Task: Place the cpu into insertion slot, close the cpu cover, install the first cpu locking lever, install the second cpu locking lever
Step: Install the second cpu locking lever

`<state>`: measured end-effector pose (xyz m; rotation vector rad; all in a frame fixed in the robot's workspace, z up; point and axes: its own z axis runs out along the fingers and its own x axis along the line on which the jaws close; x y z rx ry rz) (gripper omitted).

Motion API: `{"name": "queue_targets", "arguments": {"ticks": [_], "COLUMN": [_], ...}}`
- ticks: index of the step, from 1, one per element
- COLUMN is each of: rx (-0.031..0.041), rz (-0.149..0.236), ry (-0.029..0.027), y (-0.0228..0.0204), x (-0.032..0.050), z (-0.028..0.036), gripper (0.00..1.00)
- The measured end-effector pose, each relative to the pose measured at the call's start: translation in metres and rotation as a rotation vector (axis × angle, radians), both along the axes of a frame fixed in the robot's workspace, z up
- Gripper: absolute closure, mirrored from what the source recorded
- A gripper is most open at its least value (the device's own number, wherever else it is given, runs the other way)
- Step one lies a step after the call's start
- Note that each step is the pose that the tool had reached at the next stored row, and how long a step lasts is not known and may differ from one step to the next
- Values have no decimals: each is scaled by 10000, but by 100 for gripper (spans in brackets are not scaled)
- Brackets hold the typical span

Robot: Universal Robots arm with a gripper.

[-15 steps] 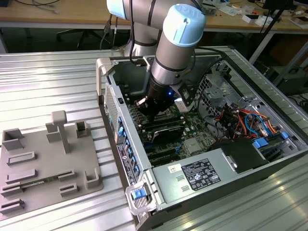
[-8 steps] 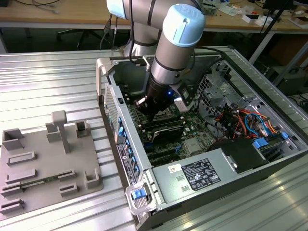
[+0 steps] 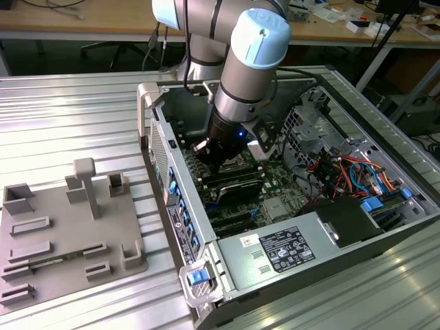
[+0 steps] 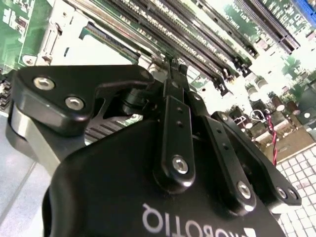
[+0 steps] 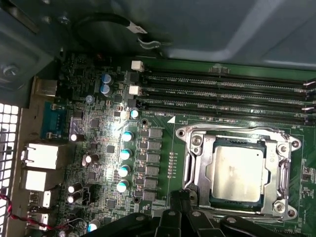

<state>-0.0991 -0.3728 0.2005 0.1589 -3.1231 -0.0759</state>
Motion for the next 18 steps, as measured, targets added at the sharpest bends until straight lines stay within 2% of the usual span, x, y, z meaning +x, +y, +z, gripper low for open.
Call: {"name": "queue_targets", "arguments": {"ticks": [2,4,5,7,10,11,14,16,18], "rx": [-15,-125,-208,-193,-205,-208,-208,-207,-206], "rz": [-1,-3,3,2,1,1,1,1,1], "ry": [-4,-11,-10,-29,-11,-9,-9,-10,-10], "y": [2,4,2,5,3,4,7,8,8], "x": [1,1,3,5,2,2,2,2,2], "z": [-4,-8,5,49,148,206,293,320,321], "gripper": [89,89,89,89,89,89,89,89,89]}}
